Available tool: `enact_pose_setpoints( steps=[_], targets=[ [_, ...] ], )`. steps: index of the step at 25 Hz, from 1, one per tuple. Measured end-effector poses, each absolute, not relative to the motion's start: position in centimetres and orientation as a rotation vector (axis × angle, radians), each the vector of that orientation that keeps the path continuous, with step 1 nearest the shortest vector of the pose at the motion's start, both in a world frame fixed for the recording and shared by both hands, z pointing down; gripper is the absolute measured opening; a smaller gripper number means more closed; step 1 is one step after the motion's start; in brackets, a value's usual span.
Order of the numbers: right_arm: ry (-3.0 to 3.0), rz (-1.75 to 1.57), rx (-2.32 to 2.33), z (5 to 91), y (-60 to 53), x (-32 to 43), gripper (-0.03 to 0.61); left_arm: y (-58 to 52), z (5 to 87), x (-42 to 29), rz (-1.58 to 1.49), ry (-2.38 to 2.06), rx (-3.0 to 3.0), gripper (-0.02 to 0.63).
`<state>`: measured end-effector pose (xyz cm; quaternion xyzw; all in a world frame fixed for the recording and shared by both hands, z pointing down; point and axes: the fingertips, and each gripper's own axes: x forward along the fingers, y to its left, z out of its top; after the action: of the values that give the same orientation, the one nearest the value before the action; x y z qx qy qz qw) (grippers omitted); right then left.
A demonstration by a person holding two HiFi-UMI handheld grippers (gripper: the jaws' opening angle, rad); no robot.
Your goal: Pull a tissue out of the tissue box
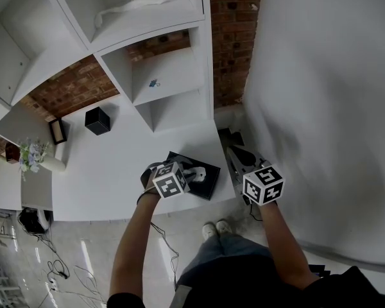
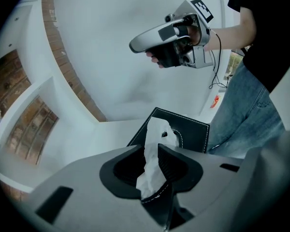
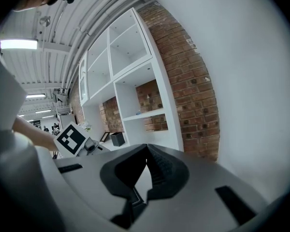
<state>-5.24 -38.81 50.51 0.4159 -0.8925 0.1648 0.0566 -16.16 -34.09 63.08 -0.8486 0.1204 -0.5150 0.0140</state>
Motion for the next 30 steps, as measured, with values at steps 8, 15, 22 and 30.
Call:
enact_pose_setpoints(
  steps=[8,15,22,30],
  targets=[
    [-2.709,0.502,1.246,50.6,-38.9,-5.8,-0.003,-33.9,63.0,-16.4,-1.584,0.382,-2.62,0.034],
    [-2.71,0.502,1.24,50.5,-38.9,-6.1,-0.003,-33.8,63.2,-16.3,-1.575,0.372,-2.582,0.011],
    [-2.695,0.502,1.253,50.7,-38.8,-5.9,-0.003,-34.5,62.2,-16.6,-1.528,0.462,-2.591,0.009],
    [-2.69,0.502,1.258,50.5,-38.6,-6.1,-0.002,-36.0,59.4,-17.0,-1.434,0.565,-2.56,0.009]
  ],
)
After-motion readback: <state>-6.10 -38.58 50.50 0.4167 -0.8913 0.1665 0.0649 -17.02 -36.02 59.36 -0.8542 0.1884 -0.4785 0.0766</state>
